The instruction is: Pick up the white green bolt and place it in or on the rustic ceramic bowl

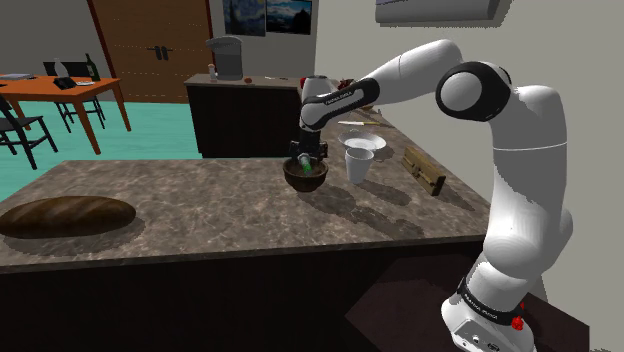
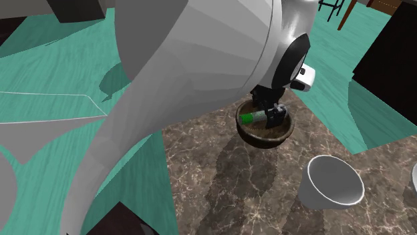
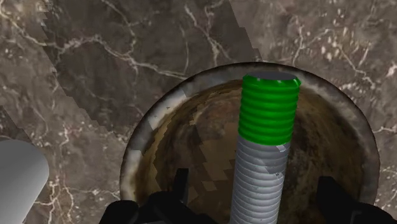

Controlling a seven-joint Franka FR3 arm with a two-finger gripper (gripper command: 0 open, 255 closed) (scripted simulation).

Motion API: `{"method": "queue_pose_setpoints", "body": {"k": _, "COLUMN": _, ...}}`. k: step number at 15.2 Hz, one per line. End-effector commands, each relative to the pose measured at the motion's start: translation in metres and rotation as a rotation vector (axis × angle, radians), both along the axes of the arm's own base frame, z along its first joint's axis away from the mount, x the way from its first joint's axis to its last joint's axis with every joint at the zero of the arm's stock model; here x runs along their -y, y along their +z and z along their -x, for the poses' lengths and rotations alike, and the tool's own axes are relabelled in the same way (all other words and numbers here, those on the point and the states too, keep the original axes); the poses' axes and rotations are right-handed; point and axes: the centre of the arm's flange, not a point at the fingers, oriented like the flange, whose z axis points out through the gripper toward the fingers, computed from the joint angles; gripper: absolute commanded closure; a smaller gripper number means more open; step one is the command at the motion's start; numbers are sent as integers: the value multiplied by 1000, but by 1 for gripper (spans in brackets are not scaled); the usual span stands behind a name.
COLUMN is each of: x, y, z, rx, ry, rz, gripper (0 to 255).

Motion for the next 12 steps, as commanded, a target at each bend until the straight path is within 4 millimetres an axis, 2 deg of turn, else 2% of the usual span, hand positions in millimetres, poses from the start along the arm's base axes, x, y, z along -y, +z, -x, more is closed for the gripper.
{"method": "queue_pose_setpoints", "body": {"k": 1, "x": 0, "y": 0, "z": 0, "rx": 0, "ry": 0, "rz": 0, "gripper": 0}}
{"method": "queue_pose_setpoints", "body": {"k": 5, "x": 0, "y": 50, "z": 4, "rx": 0, "ry": 0, "rz": 0, "gripper": 0}}
{"method": "queue_pose_setpoints", "body": {"k": 12, "x": 0, "y": 50, "z": 4, "rx": 0, "ry": 0, "rz": 0, "gripper": 0}}
